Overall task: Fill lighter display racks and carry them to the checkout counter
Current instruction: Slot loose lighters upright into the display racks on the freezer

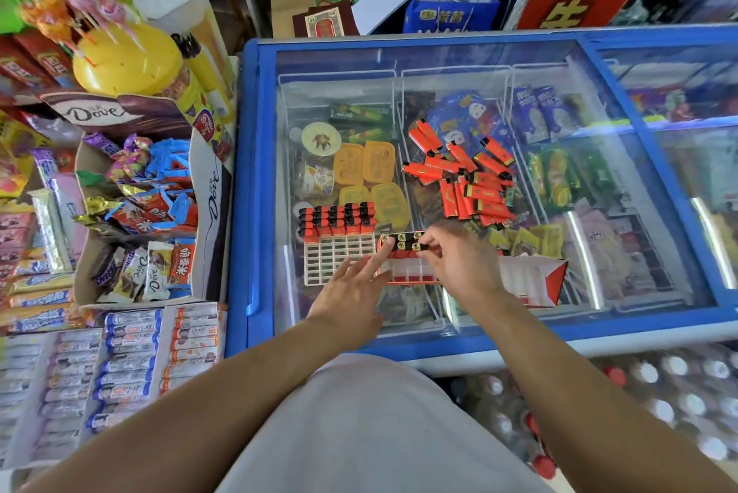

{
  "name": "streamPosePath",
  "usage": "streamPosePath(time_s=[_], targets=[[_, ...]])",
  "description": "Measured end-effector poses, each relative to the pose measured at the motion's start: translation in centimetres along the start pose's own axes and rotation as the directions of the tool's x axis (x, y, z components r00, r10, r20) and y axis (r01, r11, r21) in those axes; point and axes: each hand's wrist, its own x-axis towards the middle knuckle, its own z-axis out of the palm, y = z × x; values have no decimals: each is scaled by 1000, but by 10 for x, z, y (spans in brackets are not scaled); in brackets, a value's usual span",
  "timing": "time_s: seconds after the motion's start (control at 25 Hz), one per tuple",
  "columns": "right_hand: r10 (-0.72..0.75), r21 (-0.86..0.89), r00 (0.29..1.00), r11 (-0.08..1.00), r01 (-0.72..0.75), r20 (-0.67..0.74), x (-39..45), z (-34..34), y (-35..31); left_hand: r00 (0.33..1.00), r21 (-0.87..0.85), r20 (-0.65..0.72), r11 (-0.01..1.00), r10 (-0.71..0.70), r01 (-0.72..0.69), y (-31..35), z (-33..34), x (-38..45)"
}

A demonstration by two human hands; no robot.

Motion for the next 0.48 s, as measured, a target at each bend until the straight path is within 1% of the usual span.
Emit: streamPosePath(time_s=[0.12, 0.24, 0.32, 0.4, 0.44, 0.48], targets=[[11, -13, 999, 1000, -12, -47, 0, 1, 0, 999, -39, 42, 999, -33, 34, 5, -8, -3], [5, -38, 1000, 999, -6, -24, -2, -2, -3, 998, -58, 46, 997, -52, 55, 8, -8, -4], [-13, 10, 999, 1000, 14, -33, -2, -8, -7, 998, -69, 36, 996, -53, 56, 6, -7, -5], [25, 91, 995, 996, -16, -92, 13, -19, -1, 998, -74, 38, 995, -59, 61, 5, -6, -6], [55, 96, 993, 994, -45, -106, 25, -24, 7, 997, -75, 41, 995, -63, 66, 5, -5, -6], [84, 55, 993, 995, -80, -87, 39, -29, 17, 997, -80, 45, 994, -66, 69, 6, -5, -6]])
